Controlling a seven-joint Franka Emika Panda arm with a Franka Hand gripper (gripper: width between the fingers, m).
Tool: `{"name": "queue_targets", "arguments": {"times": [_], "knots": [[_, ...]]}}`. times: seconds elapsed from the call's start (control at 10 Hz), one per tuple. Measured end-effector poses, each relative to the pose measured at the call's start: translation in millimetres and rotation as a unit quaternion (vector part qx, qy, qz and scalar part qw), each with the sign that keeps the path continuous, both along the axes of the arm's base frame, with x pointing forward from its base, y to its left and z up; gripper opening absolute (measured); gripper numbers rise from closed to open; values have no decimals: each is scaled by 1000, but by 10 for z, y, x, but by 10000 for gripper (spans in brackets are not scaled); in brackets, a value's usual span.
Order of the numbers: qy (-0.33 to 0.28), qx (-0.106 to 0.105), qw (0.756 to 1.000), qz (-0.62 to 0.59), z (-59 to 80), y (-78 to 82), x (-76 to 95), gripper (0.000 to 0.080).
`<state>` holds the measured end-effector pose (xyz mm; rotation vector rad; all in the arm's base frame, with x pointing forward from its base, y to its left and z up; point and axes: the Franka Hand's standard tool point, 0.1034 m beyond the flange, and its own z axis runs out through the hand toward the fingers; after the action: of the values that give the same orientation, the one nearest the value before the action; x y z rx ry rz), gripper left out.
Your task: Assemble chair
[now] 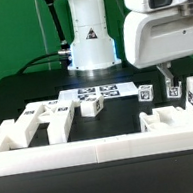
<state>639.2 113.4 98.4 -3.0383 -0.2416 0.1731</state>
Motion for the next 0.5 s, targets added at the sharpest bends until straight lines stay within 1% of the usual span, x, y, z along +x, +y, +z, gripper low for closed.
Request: {"name": "queue_targets", "arguments": {"times": [0.1, 0.2, 0.4, 0.5], "knots": [[7, 0, 1000, 1, -1, 14, 61, 649], [5, 1, 1000, 1, -8, 14, 87, 649], [2, 1, 1000, -1, -4, -22, 130, 649], [2, 1, 1000, -1, -36, -25, 127, 649]]}}
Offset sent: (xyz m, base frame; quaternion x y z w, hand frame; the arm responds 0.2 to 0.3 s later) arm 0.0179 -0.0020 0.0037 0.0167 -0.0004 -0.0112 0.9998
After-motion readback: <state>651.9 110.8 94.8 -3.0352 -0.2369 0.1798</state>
